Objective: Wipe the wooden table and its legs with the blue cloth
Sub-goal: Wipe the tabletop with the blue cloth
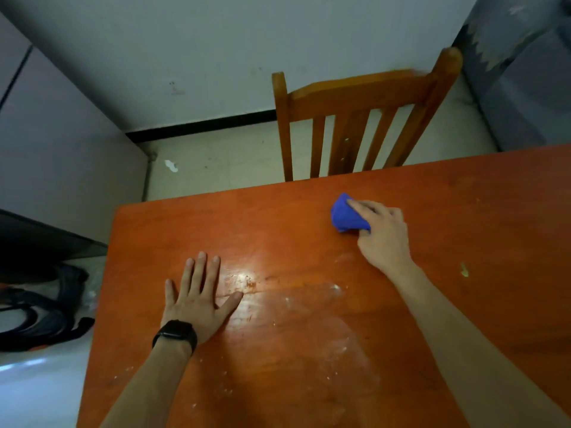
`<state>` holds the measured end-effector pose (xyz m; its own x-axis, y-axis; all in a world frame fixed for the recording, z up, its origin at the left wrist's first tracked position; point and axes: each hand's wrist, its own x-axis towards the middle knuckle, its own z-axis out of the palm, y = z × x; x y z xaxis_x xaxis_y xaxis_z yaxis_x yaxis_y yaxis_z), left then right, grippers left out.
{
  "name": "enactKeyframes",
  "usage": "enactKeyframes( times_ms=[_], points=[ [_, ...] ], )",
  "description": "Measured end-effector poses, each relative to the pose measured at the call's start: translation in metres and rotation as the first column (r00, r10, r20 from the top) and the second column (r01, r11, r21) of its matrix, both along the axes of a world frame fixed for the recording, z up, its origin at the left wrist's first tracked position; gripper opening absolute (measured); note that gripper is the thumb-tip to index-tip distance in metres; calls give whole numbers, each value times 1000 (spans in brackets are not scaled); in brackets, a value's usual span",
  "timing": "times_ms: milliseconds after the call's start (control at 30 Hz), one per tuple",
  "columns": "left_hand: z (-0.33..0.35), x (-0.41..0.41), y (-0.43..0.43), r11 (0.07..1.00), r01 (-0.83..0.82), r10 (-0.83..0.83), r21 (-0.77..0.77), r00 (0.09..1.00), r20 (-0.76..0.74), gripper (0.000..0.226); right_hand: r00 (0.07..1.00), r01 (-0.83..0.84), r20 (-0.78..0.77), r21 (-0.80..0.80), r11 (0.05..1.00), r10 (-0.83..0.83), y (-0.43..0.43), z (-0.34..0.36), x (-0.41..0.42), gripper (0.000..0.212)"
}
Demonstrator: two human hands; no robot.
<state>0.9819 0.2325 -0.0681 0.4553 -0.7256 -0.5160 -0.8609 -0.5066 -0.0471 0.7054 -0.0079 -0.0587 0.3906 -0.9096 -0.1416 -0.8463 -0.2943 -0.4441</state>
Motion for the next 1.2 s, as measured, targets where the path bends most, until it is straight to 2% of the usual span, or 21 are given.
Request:
enactKeyframes(
  times_ms=[67, 133, 200, 233, 300, 333, 367, 433, 500, 533, 633, 700, 733, 767, 800, 867, 933, 967, 1067, 1133, 1200],
  points=[
    [-1, 0, 1, 1000, -1, 1, 4, 1000, -2, 88, 997, 70, -24, -42, 997, -71, 17, -11, -4, 69],
    [-1, 0, 2, 1000, -14, 14, -2, 1000, -8, 88, 1000, 19, 25, -32, 999, -18, 65, -22, -3, 68],
    [0, 0, 1, 1000, -22, 22, 6, 1000, -2, 88, 978, -174, 123, 58, 983, 166, 110, -23, 0, 69],
    [0, 0, 0, 1000, -25, 25, 10, 1000, 1, 89, 946, -287, 203, 161, 944, 253, 122, -19, 0, 67],
    [0, 0, 0, 999, -40, 40, -1, 999, 2, 89, 875, -437, 374, 334, 835, 308, 119, -11, -1, 59],
    [-1, -1, 0, 999, -40, 40, -8, 999, 3, 89, 867, -424, 408, 300, 855, 286, 105, -8, -2, 55],
    [-3, -1, 1, 999, -35, 35, -15, 999, 6, 88, 899, -332, 372, 228, 915, 233, 86, -6, -1, 55],
    [-6, 1, 2, 999, -30, 30, -42, 999, 12, 87, 982, -103, 165, 32, 994, 96, 44, -9, -7, 61],
    [-8, 2, 4, 998, -32, 32, -58, 999, 10, 86, 997, 72, -12, -24, 997, -72, 29, -16, -14, 68],
    [-8, 3, 4, 998, -29, 29, -56, 1000, 9, 87, 993, 113, -21, -50, 992, -114, 39, -18, -12, 71],
    [-10, 2, 6, 998, -38, 37, -56, 999, -9, 87, 998, -10, 60, -95, 995, 16, 114, -29, -10, 74],
    [-9, 3, 6, 997, -44, 43, -63, 999, -16, 88, 961, -248, 137, 62, 967, 238, 155, -27, -7, 74],
    [-8, 2, 6, 997, -47, 46, -60, 999, -26, 89, 929, -335, 215, 142, 931, 302, 159, -26, -7, 73],
    [-7, 1, 6, 997, -48, 46, -62, 998, -32, 89, 911, -353, 288, 179, 918, 294, 151, -22, -8, 70],
    [-7, 1, 6, 997, -47, 45, -68, 998, -34, 89, 917, -293, 324, 153, 944, 232, 135, -19, -11, 66],
    [-8, 2, 6, 996, -44, 41, -77, 999, -34, 89, 966, -30, 258, 6, 1000, 27, 94, -12, -26, 63],
    [-10, 2, 7, 995, -41, 39, -88, 999, -29, 89, 973, 213, 111, -80, 974, -204, 70, -11, -46, 66],
    [-10, 3, 7, 995, -39, 37, -90, 999, -25, 88, 965, 263, 53, -116, 958, -258, 74, -14, -50, 68],
    [-10, 2, 7, 995, -42, 39, -92, 999, -29, 88, 979, 193, -26, -190, 963, -201, 131, -27, -43, 77],
    [-10, 1, 7, 993, -46, 43, -105, 999, -30, 88, 998, 68, 3, -44, 997, -68, 167, -27, -36, 77],
    [-7, -1, 7, 994, -44, 41, -96, 999, -30, 88, 985, -141, 128, 187, 972, 118, 182, -16, -35, 70]
  ],
)
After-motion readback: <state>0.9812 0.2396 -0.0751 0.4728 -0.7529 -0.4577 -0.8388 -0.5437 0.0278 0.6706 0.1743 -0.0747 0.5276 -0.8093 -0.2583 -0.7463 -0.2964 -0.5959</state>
